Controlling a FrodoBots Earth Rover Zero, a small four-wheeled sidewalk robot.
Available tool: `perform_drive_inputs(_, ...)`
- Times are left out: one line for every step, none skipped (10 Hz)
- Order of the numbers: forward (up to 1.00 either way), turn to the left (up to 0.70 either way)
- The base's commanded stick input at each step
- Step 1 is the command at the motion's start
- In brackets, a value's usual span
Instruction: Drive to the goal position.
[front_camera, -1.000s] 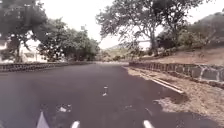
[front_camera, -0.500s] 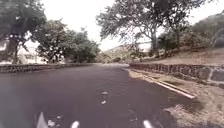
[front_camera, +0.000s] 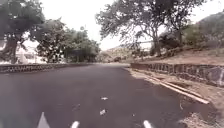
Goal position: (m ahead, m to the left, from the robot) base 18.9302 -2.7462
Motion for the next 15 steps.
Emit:
perform_drive_inputs(0.7,0.0)
perform_drive_inputs(0.7,0.0)
perform_drive_inputs(0.7,0.0)
perform_drive_inputs(0.7,0.0)
perform_drive_inputs(0.7,0.0)
perform_drive_inputs(0.7,0.0)
perform_drive_inputs(0.7,0.0)
perform_drive_inputs(0.7,0.0)
perform_drive_inputs(0.7,0.0)
perform_drive_inputs(0.7,0.0)
perform_drive_inputs(0.7,0.0)
perform_drive_inputs(0.7,0.0)
perform_drive_inputs(0.7,0.0)
perform_drive_inputs(0.7,0.0)
perform_drive_inputs(0.7,0.0)
